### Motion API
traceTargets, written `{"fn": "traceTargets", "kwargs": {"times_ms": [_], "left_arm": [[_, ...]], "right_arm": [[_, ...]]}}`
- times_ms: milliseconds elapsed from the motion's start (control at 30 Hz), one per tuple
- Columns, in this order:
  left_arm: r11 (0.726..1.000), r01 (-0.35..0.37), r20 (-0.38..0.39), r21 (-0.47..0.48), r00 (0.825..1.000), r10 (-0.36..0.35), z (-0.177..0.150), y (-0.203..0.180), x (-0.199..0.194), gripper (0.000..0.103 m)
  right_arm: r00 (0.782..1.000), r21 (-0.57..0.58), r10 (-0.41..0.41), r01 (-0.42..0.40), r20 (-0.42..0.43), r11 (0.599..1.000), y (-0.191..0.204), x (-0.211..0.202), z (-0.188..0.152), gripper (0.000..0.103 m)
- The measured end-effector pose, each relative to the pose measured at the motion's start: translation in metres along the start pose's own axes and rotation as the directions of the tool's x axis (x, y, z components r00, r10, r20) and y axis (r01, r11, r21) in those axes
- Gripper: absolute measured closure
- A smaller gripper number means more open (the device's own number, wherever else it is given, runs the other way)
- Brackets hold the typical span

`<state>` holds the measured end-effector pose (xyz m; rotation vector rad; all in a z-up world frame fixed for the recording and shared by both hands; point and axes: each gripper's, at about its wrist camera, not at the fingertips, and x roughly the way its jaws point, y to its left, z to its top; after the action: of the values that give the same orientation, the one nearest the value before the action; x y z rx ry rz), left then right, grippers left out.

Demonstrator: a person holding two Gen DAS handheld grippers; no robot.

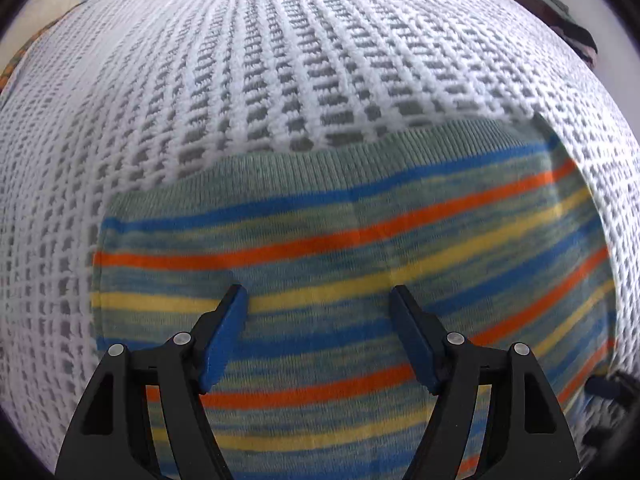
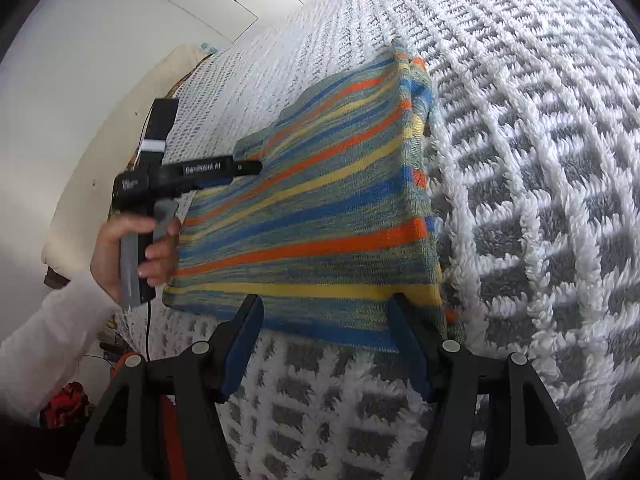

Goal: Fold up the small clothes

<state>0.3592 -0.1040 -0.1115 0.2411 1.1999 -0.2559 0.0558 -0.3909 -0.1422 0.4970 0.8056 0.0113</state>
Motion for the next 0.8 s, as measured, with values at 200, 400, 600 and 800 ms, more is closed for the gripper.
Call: {"fn": "traceTargets", "kwargs": {"times_ms": [200,400,600,800], "left_arm": [[0.998,-0.005,0.034,0.065,0.999,0.002,-0.066,-0.016,-0.029,0.024],[0.999,0.020,0.041,0.037,0.999,-0.021,-0.122,-0.027,-0.049,0.023],[0.999,0.027,0.051,0.029,0.998,-0.028,-0.150,-0.042,-0.066,0.022],[0.989,0.147,0.040,0.007,0.988,-0.147,-0.170,-0.036,-0.101,0.022]], "right_arm": [[1.000,0.007,0.005,-0.005,0.006,1.000,-0.008,-0.006,0.000,0.039],[1.000,-0.007,-0.007,0.007,0.010,1.000,-0.006,-0.008,-0.004,0.039],[1.000,-0.003,-0.015,0.015,0.004,1.000,-0.001,-0.007,-0.007,0.039],[0.993,0.063,0.078,-0.084,0.093,0.994,-0.002,-0.047,0.022,0.037]]}}
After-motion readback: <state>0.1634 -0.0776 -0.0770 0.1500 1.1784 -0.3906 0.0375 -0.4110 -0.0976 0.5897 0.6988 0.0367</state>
